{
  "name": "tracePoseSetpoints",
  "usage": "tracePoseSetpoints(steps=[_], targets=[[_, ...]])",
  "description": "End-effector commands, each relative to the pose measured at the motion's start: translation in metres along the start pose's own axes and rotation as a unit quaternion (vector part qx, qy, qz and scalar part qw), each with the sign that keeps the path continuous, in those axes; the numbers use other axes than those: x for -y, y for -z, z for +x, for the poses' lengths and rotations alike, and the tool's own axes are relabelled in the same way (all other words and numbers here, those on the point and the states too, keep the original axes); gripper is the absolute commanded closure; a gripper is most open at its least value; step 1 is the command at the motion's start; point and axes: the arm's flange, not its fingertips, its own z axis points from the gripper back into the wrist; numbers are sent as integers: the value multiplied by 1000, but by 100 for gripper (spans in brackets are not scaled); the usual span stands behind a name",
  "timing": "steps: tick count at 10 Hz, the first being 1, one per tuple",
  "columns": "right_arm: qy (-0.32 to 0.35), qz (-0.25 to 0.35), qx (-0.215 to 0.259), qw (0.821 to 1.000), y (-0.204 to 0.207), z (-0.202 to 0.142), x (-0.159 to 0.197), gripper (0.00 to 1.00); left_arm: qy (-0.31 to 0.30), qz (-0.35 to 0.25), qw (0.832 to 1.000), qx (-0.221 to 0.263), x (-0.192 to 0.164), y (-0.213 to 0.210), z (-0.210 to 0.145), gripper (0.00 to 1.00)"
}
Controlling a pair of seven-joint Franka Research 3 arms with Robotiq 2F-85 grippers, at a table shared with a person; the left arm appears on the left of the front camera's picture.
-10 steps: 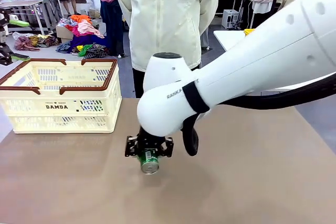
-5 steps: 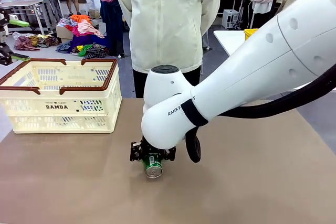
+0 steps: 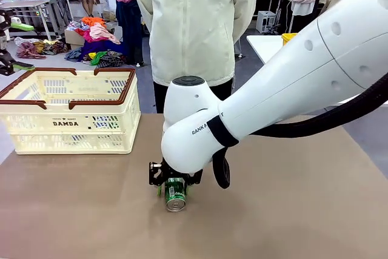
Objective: Place the drinks into the Shopping basket.
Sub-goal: Pick up one drink and place it into the Shopping basket.
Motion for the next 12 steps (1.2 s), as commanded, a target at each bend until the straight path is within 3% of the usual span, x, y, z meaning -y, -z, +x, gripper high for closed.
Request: tracePoseSetpoints(steps=[1, 4, 6, 9, 12], targets=[[9, -9, 8, 1000, 0, 1, -1, 0, 1, 1, 1000, 3, 1, 1, -3, 0], [11, -12, 17, 1000, -11, -2, 5, 0, 1, 1, 1000, 3, 1, 1, -3, 0], [8, 13, 22, 1000, -48, -8, 36, 0, 1, 1, 1000, 3, 1, 1, -3, 0], [2, 91, 2, 996, -119, -30, 132, 0, 1, 1, 1000, 3, 1, 1, -3, 0], [20, 257, -19, 966, -144, -62, 277, 0, 1, 1, 1000, 3, 1, 1, -3, 0]])
